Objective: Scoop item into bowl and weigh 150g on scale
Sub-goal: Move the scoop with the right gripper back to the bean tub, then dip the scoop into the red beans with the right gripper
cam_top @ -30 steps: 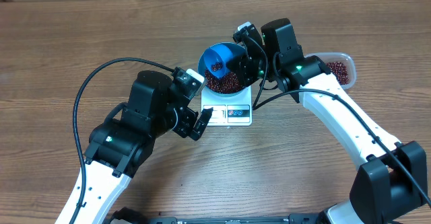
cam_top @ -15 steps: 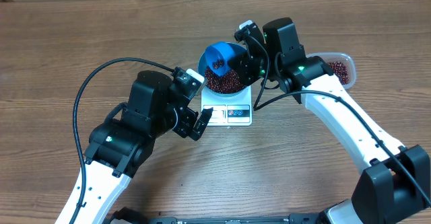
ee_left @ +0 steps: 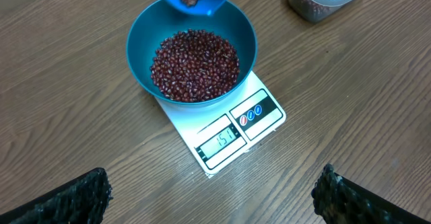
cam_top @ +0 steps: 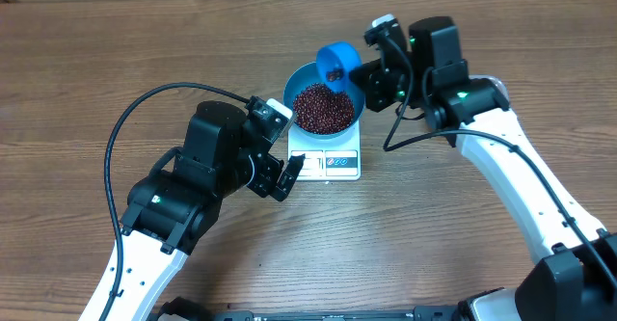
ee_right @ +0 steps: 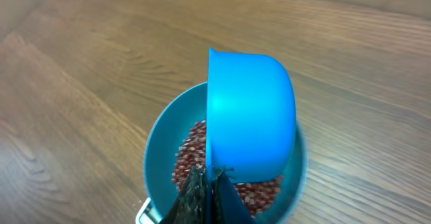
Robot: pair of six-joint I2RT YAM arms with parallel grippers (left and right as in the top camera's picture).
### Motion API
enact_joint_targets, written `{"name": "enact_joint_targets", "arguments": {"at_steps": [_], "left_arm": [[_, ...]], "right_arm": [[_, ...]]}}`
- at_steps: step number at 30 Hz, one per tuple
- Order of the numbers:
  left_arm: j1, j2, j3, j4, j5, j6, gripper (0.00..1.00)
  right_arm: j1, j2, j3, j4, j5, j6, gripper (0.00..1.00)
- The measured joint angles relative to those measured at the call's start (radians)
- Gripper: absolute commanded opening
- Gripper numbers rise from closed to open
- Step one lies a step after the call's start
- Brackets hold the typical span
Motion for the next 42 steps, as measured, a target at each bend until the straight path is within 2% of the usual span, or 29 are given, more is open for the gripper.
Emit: {"name": "enact_joint_targets", "arguments": {"at_steps": [29,42], "left_arm": [[0.000,0.000,0.000,0.000,0.000,0.000,0.99],[0.000,0.000,0.000,0.000,0.000,0.000,1.00]], "right_arm": [[-0.369,-0.062,0.000,-0.201,0.103,0.000,0.04],[-0.407,-0.063,0.000,-0.324,0.423,-0.028,0.04]]}}
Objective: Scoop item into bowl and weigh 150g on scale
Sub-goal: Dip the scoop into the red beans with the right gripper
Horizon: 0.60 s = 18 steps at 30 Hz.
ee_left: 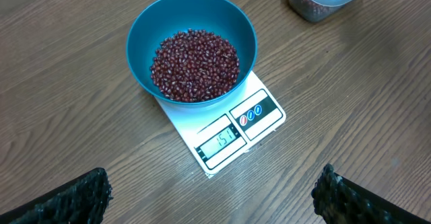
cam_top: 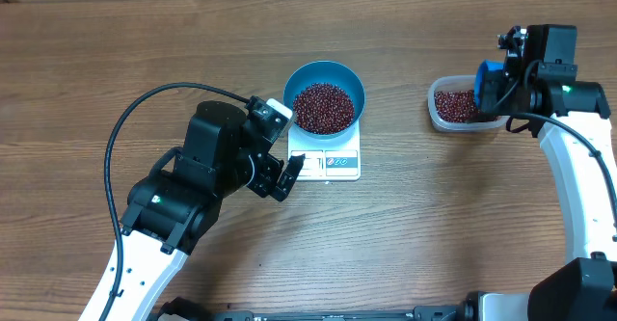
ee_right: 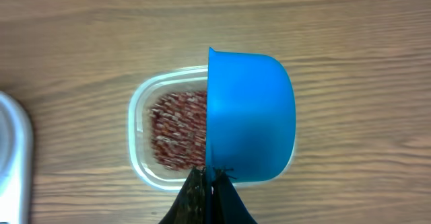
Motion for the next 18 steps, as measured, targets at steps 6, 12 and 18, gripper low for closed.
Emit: {"name": "enact_joint_targets", "arguments": {"at_steps": [6,12,18], "left_arm": [[0.000,0.000,0.000,0.000,0.000,0.000,1.00],[0.000,0.000,0.000,0.000,0.000,0.000,1.00],[0.000,0.000,0.000,0.000,0.000,0.000,1.00]], "right_arm": [[0.005,-0.011,0.000,-0.018,0.067,-0.038,0.04],[0.069,-0.031,0.000,-0.024,0.197,-0.051,0.04],[0.186,-0.032,0.000,-0.023,0.373,-0.056,0.04]]}}
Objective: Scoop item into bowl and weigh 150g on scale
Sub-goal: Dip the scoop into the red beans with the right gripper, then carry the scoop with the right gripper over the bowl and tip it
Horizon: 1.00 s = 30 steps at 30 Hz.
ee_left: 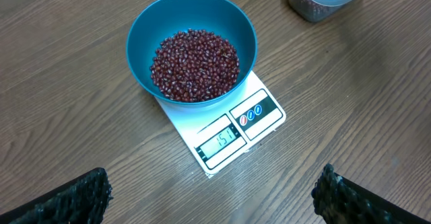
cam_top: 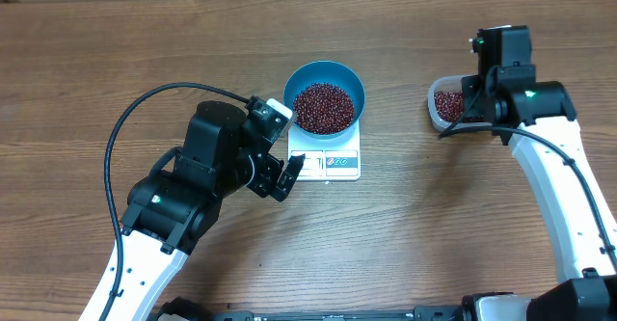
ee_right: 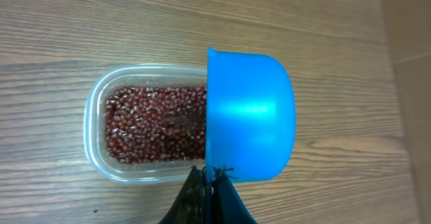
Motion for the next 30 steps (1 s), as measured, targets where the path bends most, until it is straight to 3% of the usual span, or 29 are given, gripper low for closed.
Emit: {"name": "enact_joint_targets", "arguments": {"at_steps": [8,22,30], "left_arm": [[0.000,0.000,0.000,0.000,0.000,0.000,0.99],[0.000,0.000,0.000,0.000,0.000,0.000,0.99],[0.000,0.000,0.000,0.000,0.000,0.000,1.00]], "right_arm": [[0.012,0.000,0.000,0.013,0.017,0.001,0.04],[0.063,0.000,-0.002,0.283,-0.732,0.004,0.04],[0.240,0.000,-0.002,0.307,-0.789,0.004,0.04]]}}
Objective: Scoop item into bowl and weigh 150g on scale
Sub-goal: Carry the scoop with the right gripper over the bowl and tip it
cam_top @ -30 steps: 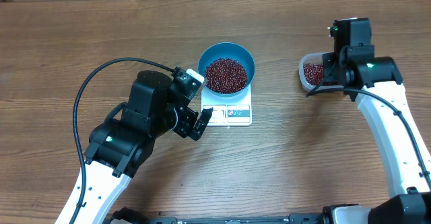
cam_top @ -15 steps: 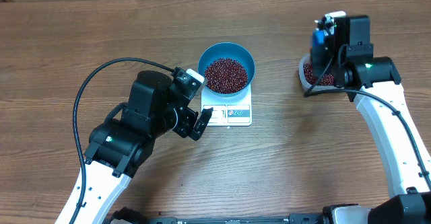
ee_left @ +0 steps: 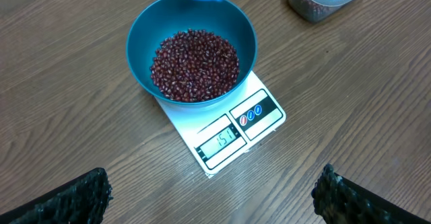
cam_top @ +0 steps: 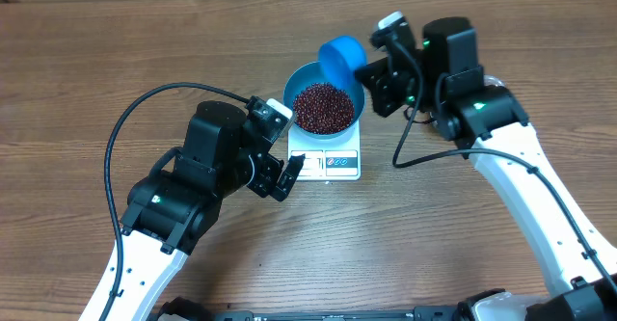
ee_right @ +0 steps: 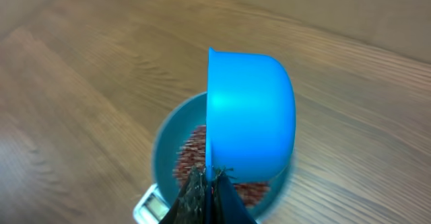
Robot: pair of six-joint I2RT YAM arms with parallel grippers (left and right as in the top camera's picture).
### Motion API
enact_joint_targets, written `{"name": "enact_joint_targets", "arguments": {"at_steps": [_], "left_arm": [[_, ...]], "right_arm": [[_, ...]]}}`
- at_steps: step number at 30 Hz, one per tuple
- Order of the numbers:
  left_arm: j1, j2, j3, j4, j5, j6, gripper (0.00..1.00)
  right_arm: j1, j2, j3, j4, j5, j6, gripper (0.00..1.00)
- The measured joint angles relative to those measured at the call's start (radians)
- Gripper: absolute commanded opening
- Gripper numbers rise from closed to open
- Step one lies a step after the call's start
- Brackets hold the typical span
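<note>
A blue bowl (ee_left: 138, 46) full of red beans (ee_left: 195, 64) stands on the white scale (ee_left: 180, 118). The scale's display (ee_left: 222, 140) reads 151. My right gripper (ee_right: 209, 177) is shut on the handle of the blue scoop (cam_top: 339, 59). It holds the scoop on edge above the bowl's far right rim, and the scoop's inside is hidden. My left gripper (ee_left: 212, 200) stands open and empty over the table, just in front of the scale.
A clear tub of red beans sits on the table to the right of the scale; in the overhead view my right arm covers it. Bare wooden table lies around the scale.
My right gripper has moved left with the scoop, from above the bean tub to above the bowl's far right rim. The left arm, the bowl and the 151 reading are unchanged.
At first the scoop was tipped over the bowl with a few beans in it, and the scale read 151. Then the right gripper held it at the bean tub, then over the tub's beans. Now it is back above the bowl, and the reading is still 151.
</note>
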Motion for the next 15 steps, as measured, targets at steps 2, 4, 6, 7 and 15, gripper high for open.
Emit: {"name": "enact_joint_targets", "arguments": {"at_steps": [2,4,6,7,15], "left_arm": [[0.000,0.000,0.000,0.000,0.000,0.000,0.99],[0.000,0.000,0.000,0.000,0.000,0.000,1.00],[0.000,0.000,0.000,0.000,0.000,0.000,1.00],[0.000,0.000,0.000,0.000,0.000,0.000,1.00],[0.000,0.000,0.000,0.000,0.000,0.000,1.00]], "right_arm": [[0.037,0.000,0.000,0.000,0.047,0.001,0.04],[0.064,0.000,0.000,-0.001,0.082,0.000,0.04],[0.086,0.002,0.000,0.001,0.109,0.000,0.04],[0.093,0.006,0.000,0.001,0.117,0.000,0.04],[0.105,0.110,0.000,0.000,0.193,0.000,0.04]]}}
